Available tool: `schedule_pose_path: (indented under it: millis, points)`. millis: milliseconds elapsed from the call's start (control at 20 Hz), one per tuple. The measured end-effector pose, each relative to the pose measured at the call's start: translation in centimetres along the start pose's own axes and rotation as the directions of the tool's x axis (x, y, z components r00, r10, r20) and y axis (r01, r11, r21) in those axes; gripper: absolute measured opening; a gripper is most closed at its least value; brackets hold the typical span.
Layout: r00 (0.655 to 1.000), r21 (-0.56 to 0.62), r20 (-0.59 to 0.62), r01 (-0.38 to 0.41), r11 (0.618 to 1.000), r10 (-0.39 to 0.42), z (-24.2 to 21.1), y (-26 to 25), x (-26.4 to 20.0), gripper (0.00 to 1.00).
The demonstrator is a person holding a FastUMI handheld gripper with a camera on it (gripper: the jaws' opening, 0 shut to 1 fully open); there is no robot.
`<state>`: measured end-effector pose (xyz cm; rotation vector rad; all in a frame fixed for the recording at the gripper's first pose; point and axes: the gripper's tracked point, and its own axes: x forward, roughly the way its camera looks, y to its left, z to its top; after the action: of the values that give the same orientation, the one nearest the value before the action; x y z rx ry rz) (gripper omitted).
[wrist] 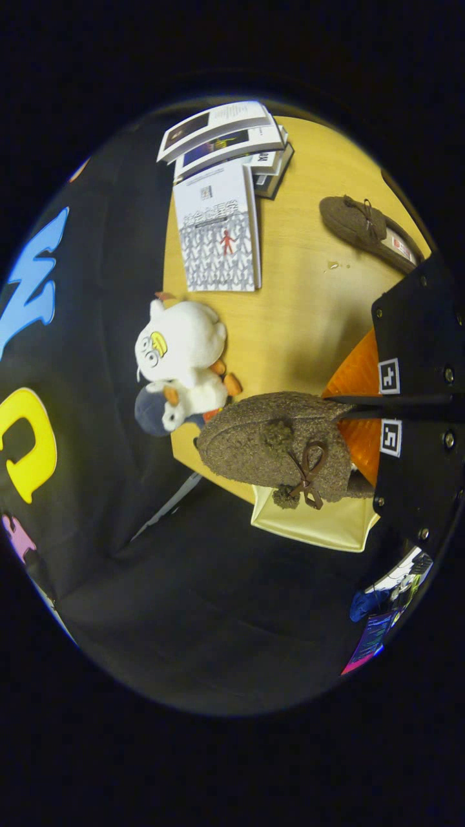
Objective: Open the storage box then place both shoes into the box .Put the left shoe in first, then the right shoe, with the right side of both shoes facing outward in a uniform manner.
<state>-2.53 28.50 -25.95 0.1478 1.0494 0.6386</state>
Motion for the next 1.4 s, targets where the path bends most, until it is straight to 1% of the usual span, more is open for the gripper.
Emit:
schedule_pose_path:
  millis: [200,450,550,700,850,950,1000,1100,1200,1250,1350,1400]
  points:
    - [0.999,-0.091,-0.018,-0.044,0.995,0.042,1.5,5.5,1.5,0.00]
    - [0.995,-0.171,-0.103,-0.032,0.985,0.014,-0.5,9.3,6.8,0.00]
    - [0.989,-0.190,-0.149,-0.034,0.981,0.005,-1.9,10.0,9.0,0.00]
    - [0.978,-0.247,-0.202,-0.008,0.969,-0.043,-4.2,9.8,12.1,0.00]
    - [0.964,-0.241,-0.258,-0.002,0.971,-0.062,-6.3,9.9,13.9,0.00]
    - [0.961,-0.239,-0.266,0.016,0.971,-0.082,-6.6,9.4,14.7,0.00]
    - [0.962,-0.230,-0.266,-0.003,0.973,-0.060,-6.5,9.8,14.9,0.00]
    - [0.971,-0.251,-0.234,-0.025,0.968,-0.036,-5.3,10.3,14.4,0.22]
    - [0.985,-0.267,-0.173,-0.023,0.963,-0.024,-3.0,10.4,13.0,0.73]
    - [0.988,-0.252,-0.151,-0.023,0.967,-0.016,-2.6,10.7,12.4,0.99]
    - [0.992,-0.199,-0.121,-0.041,0.979,0.017,-1.1,10.7,10.6,0.99]
    - [0.995,-0.183,-0.102,-0.039,0.982,0.020,-0.2,10.1,9.6,0.99]
